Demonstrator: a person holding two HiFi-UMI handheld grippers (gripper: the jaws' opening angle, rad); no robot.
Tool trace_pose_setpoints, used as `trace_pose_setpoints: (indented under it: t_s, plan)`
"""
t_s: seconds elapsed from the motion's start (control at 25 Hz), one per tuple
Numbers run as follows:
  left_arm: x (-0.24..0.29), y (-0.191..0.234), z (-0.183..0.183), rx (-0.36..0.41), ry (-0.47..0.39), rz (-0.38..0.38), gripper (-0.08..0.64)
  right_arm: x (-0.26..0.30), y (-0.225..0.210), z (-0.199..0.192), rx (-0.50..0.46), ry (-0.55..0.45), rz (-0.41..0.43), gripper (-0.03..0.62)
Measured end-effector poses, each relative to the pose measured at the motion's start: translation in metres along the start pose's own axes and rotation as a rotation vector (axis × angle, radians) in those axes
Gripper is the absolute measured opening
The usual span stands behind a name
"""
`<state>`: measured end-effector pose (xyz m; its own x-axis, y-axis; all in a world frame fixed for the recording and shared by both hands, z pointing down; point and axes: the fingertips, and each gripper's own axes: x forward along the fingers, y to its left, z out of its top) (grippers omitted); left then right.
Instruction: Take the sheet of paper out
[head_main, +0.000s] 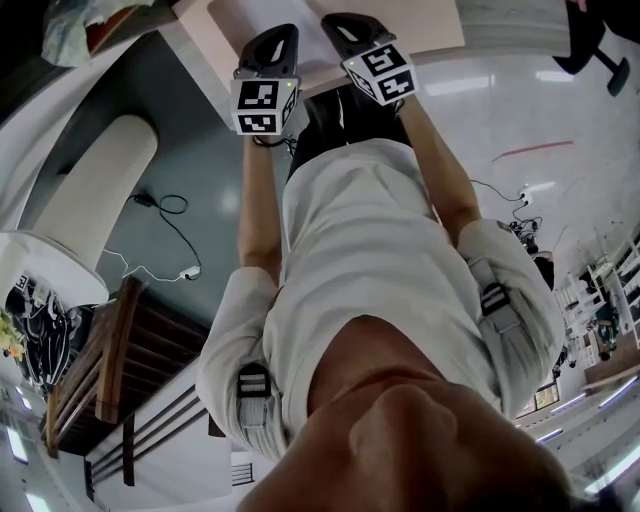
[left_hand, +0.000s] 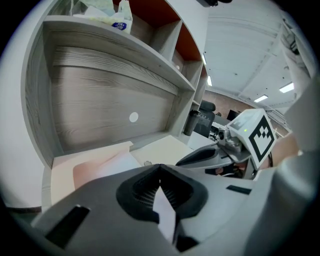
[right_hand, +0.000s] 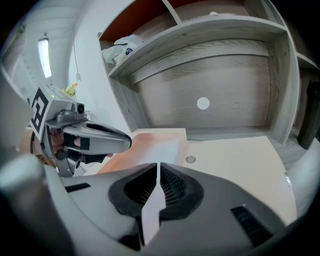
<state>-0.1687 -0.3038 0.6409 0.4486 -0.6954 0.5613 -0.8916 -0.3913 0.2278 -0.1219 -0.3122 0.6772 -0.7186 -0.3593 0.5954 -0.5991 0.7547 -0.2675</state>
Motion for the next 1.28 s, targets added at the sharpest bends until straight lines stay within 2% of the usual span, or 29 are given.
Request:
trace_pose_setpoints:
  t_s: [0.4, 0.52, 0.8, 1.28]
  plan:
    - [0.009, -0.001, -0.015, 0.013, 0.050, -0.010, 0.011, 0.025, 0.005, -0.017, -0.015, 0.078, 0.008, 0.028]
    - [0.012, -0.001, -0.018, 0.008, 0.057, -0.008, 0.011, 0.030, 0.003, -0.022, -0.022, 0.096, 0.006, 0.087]
    - [0.018, 0.001, -0.024, -0.005, 0.070, 0.004, 0.011, 0.044, 0.001, -0.032, -0.029, 0.132, 0.010, 0.123]
    - [0.021, 0.002, -0.031, -0.014, 0.087, 0.007, 0.011, 0.069, -0.005, -0.048, -0.016, 0.195, 0.005, 0.133]
